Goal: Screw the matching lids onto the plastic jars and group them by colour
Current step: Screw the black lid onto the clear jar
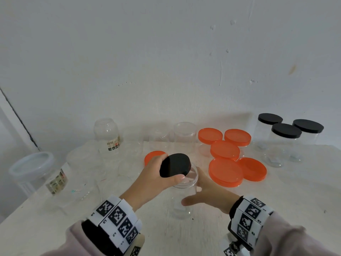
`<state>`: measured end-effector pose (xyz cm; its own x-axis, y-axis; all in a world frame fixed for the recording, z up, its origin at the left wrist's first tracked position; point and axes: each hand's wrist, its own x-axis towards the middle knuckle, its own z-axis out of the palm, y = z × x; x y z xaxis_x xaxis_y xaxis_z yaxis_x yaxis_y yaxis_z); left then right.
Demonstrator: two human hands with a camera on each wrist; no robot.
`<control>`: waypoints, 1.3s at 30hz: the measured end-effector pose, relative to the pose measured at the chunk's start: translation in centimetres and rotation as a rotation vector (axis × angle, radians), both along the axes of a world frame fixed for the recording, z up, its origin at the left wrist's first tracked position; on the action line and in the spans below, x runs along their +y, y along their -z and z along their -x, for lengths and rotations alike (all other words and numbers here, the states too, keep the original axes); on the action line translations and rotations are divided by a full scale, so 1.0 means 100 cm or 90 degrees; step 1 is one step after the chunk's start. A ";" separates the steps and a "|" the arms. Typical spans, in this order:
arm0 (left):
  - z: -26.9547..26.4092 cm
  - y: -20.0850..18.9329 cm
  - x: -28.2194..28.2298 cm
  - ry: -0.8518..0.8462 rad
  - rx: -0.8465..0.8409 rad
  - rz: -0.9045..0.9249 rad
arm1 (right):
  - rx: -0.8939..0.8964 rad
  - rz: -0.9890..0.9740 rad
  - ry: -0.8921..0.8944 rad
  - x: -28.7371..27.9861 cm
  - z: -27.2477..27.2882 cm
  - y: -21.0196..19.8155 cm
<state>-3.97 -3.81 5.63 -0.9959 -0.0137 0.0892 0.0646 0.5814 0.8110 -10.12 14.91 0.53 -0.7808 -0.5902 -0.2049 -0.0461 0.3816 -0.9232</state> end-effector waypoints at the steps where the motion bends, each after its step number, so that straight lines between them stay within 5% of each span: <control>1: 0.001 0.001 0.002 0.001 -0.003 0.016 | 0.005 0.009 -0.001 0.000 -0.001 -0.001; 15: 0.007 0.009 0.013 0.022 0.000 0.114 | 0.032 -0.001 -0.021 0.001 0.001 0.005; 24: 0.002 0.031 -0.004 0.055 -0.096 -0.096 | 0.131 -0.064 -0.077 0.014 0.008 -0.039; 33: 0.007 0.051 0.007 0.069 -0.032 -0.174 | 0.337 -0.379 -0.277 -0.019 0.009 -0.109; 39: 0.009 0.053 0.007 0.068 -0.033 -0.183 | 0.361 -0.537 -0.345 -0.039 0.014 -0.125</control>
